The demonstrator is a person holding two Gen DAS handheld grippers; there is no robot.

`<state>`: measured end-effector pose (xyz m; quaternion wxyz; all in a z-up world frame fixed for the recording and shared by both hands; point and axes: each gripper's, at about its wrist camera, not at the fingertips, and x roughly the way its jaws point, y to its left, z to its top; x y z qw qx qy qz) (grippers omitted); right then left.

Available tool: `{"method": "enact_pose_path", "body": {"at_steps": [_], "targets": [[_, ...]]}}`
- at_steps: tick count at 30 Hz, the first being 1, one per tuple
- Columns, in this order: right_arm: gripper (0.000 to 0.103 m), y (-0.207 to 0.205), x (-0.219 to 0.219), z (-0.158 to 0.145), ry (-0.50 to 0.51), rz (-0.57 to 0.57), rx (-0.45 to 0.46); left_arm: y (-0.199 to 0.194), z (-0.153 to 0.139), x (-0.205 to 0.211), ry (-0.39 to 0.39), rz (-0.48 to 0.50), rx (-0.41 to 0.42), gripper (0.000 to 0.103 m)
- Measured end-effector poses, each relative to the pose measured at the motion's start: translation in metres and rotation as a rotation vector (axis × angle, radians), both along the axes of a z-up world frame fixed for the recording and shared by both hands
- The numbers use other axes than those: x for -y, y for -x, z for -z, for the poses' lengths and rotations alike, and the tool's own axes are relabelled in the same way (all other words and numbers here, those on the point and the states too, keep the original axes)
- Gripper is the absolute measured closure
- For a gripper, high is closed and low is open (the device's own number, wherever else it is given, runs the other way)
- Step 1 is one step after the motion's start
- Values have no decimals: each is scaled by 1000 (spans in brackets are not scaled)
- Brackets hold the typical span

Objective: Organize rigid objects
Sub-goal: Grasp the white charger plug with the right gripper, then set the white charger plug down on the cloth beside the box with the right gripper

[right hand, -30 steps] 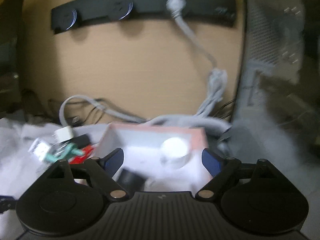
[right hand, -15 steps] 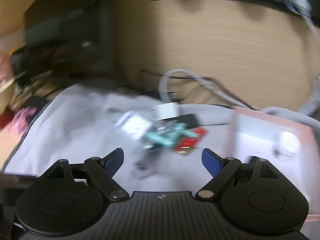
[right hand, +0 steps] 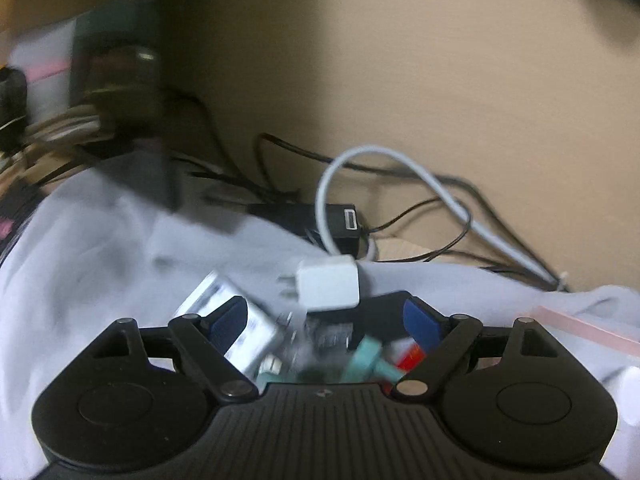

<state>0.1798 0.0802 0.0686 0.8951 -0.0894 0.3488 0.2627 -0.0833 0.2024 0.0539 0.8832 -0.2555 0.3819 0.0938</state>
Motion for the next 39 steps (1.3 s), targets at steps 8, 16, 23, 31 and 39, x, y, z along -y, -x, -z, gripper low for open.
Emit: {"method": "enact_pose_path", "body": {"at_steps": [8,16,23,31,39], "targets": [[42,-42,-43,25,144,-28,-44,14,3,-8,-13,-13,-35,54],[42,40,-1,-8,85,-166,48,-11,6,4,-25,62,-55,54],[42,152,73,-14,64,-238,76,-62,-2,-13,-37,29,-31,54],[59,212,134,27,143,-75,26,-144,-13,-36,-28,-8,9,54],[60,211,190,46,123,127,-44,-224,-11,-33,-151,63,29,54]]}}
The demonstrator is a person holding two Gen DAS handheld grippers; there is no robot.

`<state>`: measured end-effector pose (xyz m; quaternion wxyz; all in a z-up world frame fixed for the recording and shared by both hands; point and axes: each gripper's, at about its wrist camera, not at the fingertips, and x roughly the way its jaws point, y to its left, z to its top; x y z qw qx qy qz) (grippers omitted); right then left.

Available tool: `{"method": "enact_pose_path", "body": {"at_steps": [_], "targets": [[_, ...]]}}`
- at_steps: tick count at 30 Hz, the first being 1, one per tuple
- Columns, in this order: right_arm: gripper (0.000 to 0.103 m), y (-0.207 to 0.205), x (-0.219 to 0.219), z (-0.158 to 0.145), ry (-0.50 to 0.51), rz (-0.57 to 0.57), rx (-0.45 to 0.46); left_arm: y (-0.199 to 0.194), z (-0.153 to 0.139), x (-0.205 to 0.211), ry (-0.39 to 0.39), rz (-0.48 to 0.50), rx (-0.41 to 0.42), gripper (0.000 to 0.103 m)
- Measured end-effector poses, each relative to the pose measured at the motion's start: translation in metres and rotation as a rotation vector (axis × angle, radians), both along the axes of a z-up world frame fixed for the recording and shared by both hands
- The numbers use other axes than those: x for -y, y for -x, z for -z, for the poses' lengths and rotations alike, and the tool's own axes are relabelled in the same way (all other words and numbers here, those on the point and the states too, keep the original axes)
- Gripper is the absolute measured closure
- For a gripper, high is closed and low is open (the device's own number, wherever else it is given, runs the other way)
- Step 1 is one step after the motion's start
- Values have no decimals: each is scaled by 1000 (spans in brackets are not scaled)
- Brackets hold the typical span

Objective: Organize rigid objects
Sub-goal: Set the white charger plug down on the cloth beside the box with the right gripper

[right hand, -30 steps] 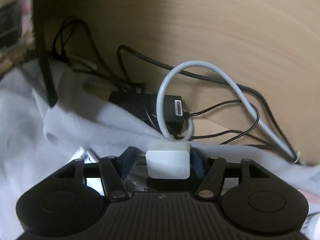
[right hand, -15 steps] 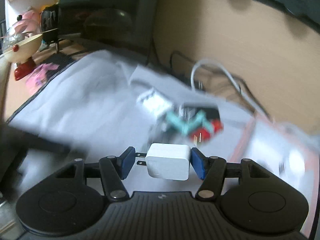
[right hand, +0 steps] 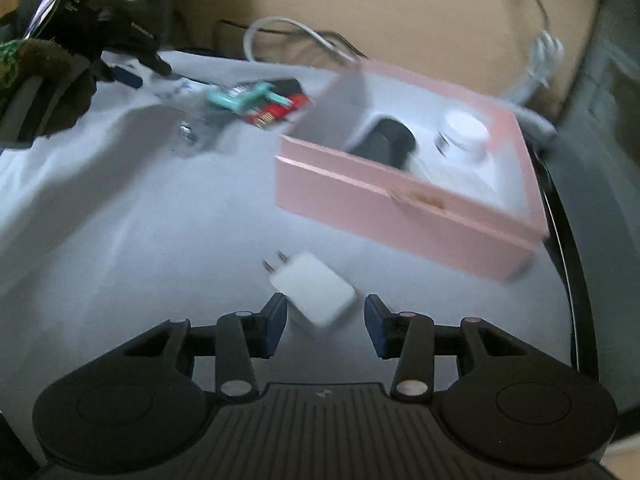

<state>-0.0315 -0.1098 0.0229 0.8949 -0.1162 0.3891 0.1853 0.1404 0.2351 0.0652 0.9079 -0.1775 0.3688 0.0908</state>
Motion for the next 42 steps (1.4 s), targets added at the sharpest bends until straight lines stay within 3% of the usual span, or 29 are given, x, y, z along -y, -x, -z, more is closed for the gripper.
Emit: {"method": "enact_pose_path", "body": {"at_steps": [5,10,14,16,23,32,35,40,42], "targets": [[58,5,12,9,-26,42,-37,-33,19,10,-25,44,-58,54],[39,2,15,12,-32,69,-20,-36,27,11,-15,114,-97,56],[36,1,23,16,-80,97,-27,-14,26,8,41,180,-132,62],[31,1,25,17,-87,99,-22,4,25,8,42,195,-139,71],[18,-2,27,22,-103,113,10,66,26,17,117,268,-161,72],[5,-1,28,32,-131,138,77,122,28,8,282,193,-155,72],[3,-1,28,33,-133,135,77,142,27,0,271,171,-137,72],[0,-2,26,34,-132,129,73,158,28,17,264,319,-133,70],[0,-3,27,34,-133,128,73,161,27,36,201,400,-120,70]]}}
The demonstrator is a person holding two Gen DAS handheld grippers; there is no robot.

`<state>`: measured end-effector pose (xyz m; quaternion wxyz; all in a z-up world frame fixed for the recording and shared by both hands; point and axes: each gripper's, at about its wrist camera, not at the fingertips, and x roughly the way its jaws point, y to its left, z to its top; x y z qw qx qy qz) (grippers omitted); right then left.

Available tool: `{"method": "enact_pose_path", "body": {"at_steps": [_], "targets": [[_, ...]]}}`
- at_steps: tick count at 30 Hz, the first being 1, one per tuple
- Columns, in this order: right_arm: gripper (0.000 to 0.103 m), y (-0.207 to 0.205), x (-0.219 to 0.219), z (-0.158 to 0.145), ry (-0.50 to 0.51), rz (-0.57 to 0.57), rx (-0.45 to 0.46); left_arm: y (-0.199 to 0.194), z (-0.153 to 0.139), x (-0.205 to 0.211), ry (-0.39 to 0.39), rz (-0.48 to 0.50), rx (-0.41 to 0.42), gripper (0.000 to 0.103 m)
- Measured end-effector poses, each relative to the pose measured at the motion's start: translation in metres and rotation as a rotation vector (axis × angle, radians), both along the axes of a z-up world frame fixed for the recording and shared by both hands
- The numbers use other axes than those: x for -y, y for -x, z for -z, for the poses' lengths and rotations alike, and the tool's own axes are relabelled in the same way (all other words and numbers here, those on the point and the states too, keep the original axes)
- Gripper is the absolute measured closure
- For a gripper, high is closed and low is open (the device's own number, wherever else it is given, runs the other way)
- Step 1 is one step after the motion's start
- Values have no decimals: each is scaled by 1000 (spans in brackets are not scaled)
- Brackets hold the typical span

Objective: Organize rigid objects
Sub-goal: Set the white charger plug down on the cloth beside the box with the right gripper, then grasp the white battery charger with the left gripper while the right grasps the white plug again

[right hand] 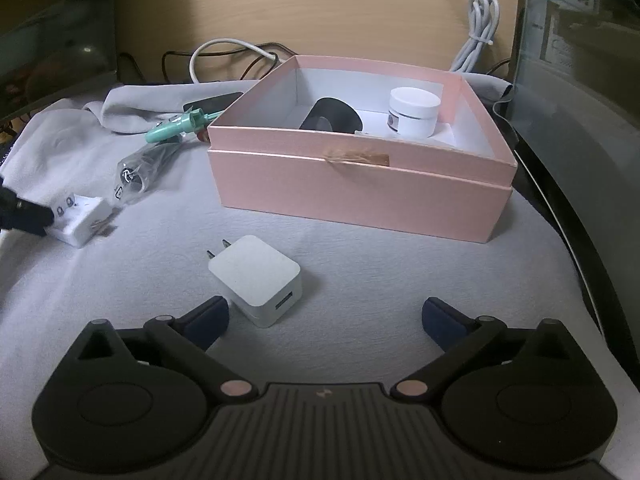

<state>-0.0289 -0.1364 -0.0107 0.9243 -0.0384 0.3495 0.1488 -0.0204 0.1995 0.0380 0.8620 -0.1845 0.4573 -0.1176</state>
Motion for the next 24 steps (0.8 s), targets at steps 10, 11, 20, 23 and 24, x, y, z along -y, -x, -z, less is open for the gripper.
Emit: {"method": "enact_pose_path", "body": {"at_steps": [10,11,20,23,24], "targets": [[0,1,0,0,-4,-2,1,18,-4,81,-321,332,125,40],[0,1,1,0,-4,-4,1,19,-3,85,-337,349,128,38],[0,2,0,0,-5,-1,1,10,-28,91,-453,327,243,39],[0,2,0,0,-6,-1,1,-10,-18,94,-488,365,206,39],[0,2,0,0,-5,-1,1,-17,-13,96,-515,375,194,39]]}}
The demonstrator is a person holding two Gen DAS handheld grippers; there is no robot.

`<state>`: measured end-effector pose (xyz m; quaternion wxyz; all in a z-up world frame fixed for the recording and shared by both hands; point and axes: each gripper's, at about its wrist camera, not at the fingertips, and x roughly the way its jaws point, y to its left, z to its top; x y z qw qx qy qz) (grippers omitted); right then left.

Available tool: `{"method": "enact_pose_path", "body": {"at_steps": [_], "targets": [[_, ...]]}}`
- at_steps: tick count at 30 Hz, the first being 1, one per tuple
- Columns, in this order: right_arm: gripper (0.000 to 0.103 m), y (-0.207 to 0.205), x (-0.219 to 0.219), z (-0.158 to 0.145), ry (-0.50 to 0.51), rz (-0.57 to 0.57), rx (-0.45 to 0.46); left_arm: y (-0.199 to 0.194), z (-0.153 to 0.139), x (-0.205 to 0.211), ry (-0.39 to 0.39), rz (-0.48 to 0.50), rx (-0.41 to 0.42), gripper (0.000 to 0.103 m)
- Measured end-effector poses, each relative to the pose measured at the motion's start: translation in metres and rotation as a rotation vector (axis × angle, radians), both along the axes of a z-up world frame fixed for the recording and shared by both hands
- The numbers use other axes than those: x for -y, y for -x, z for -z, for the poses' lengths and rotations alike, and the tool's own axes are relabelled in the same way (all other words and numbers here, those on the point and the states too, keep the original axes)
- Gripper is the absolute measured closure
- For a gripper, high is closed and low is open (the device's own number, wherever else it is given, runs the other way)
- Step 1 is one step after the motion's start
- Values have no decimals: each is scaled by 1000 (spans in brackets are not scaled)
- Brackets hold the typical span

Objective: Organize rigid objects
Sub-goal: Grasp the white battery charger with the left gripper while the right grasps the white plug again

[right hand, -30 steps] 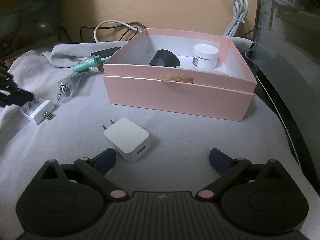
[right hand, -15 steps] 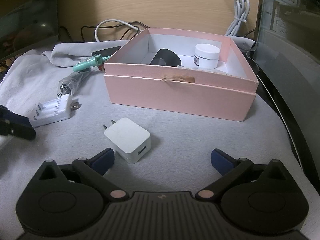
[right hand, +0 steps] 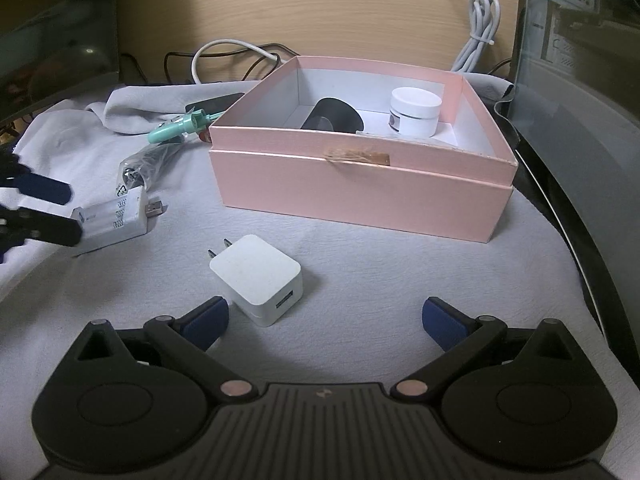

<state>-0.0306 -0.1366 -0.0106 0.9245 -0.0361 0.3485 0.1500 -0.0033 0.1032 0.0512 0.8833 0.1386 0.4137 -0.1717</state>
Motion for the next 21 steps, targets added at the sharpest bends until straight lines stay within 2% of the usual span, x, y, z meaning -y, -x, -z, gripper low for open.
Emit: {"method": "enact_pose_path", "body": {"at_steps": [2,8,10,14,21], "targets": [[0,0,0,0,-1,-1,-1,-11,9,3,-30,12,-28,36],[0,0,0,0,4,-12,-8,-29,13,-3,87,-40,-91,35],[0,-1,1,-1,8,-19,-10,-32,13,-3,105,-62,-104,35],[0,-1,2,-1,11,-29,-11,-27,14,2,79,-66,-79,33],[0,-1,-4,-2,13,-12,-25,-17,17,1,111,-122,-21,36]]}}
